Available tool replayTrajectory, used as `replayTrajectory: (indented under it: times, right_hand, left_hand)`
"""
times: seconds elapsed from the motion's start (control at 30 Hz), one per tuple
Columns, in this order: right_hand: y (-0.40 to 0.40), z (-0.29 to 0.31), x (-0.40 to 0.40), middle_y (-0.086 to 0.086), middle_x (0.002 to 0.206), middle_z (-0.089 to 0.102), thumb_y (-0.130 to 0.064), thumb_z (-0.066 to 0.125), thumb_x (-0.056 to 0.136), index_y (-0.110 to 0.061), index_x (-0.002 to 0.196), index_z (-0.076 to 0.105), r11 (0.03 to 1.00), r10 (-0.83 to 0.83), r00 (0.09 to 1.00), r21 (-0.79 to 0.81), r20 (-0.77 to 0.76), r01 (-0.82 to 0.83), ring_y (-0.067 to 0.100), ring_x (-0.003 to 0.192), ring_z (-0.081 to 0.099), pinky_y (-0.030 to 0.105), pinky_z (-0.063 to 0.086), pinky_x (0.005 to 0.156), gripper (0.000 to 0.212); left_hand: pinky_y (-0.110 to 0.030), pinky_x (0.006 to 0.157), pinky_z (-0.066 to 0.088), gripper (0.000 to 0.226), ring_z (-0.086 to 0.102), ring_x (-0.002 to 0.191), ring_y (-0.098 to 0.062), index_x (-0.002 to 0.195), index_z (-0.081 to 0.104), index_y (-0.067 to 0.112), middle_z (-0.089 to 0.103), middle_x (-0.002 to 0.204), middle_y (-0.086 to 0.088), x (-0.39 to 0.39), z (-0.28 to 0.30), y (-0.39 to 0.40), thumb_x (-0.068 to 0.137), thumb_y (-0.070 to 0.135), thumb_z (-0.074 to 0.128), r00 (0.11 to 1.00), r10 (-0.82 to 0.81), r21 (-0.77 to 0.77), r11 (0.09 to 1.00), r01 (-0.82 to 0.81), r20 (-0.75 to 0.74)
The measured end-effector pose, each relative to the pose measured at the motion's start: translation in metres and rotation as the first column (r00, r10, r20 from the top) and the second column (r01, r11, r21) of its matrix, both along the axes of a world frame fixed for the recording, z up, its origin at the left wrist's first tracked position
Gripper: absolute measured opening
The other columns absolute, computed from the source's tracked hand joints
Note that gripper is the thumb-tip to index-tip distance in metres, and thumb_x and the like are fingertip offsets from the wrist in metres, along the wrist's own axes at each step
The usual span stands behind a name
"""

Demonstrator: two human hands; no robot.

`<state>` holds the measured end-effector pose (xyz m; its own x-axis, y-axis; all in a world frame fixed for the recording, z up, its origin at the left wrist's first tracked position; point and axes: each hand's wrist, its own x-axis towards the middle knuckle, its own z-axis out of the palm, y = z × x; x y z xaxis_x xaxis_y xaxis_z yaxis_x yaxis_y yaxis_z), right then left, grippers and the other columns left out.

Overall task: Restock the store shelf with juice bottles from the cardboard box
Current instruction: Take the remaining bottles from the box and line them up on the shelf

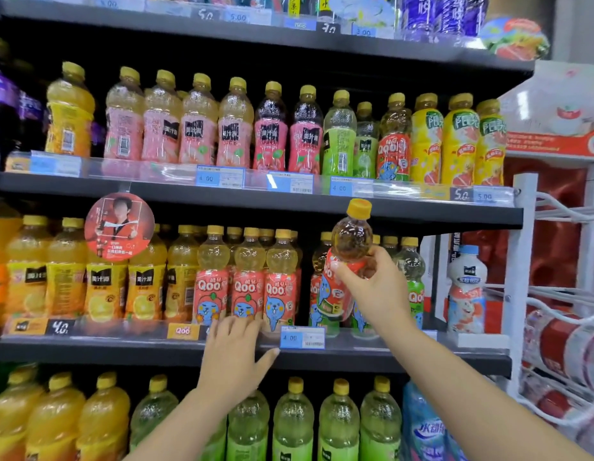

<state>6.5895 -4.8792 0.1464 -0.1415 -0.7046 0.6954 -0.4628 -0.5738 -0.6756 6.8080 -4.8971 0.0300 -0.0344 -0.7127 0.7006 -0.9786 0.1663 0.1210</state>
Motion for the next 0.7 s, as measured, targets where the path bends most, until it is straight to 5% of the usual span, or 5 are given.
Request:
replayTrajectory:
  times: [0.17,0.33,0.5,0.7]
  right_hand:
    - [-0.020,-0.005,0.005,-0.020,0.085,0.060,-0.045,0.069,0.081,-0.028,0.100,0.056,0.999,-0.041,0.999,0.021,-0.018,0.041,-0.004,0.078,0.056,0.014,0.037,0.057,0.029]
    - [-0.041,-0.008,0.010,-0.012,0.090,0.065,-0.049,0.067,0.080,-0.022,0.107,0.056,0.992,-0.102,0.991,0.070,-0.086,0.109,0.007,0.083,0.064,0.026,0.053,0.067,0.039]
    - [-0.051,-0.005,0.015,-0.010,0.087,0.063,-0.045,0.068,0.082,-0.020,0.107,0.053,0.991,-0.114,0.986,0.057,-0.122,0.122,0.006,0.077,0.061,0.021,0.046,0.058,0.038]
    - [-0.062,-0.033,0.022,0.001,0.068,0.061,-0.048,0.059,0.088,-0.012,0.143,0.033,0.973,-0.155,0.974,0.146,-0.168,0.180,0.005,0.043,0.052,0.016,0.037,0.042,0.071]
  left_hand:
    - [-0.049,0.091,0.049,0.065,0.062,0.103,-0.021,0.112,0.068,0.023,0.066,0.107,0.005,0.005,-0.010,-0.006,0.073,0.066,0.040,0.995,0.073,-0.090,0.994,-0.067,0.063]
    - [-0.051,0.089,0.050,0.063,0.063,0.103,-0.021,0.113,0.067,0.023,0.066,0.108,0.005,0.007,-0.012,-0.007,0.068,0.064,0.051,0.991,0.085,-0.102,0.992,-0.074,0.102]
    - [-0.053,0.091,0.049,0.065,0.062,0.106,-0.022,0.115,0.067,0.022,0.066,0.111,0.003,0.006,-0.014,-0.009,0.066,0.064,0.055,0.993,0.082,-0.092,0.993,-0.073,0.091]
    - [-0.051,0.087,0.051,0.067,0.064,0.103,-0.021,0.113,0.068,0.023,0.066,0.108,0.004,0.007,-0.014,-0.009,0.065,0.066,0.050,0.991,0.088,-0.101,0.992,-0.078,0.100]
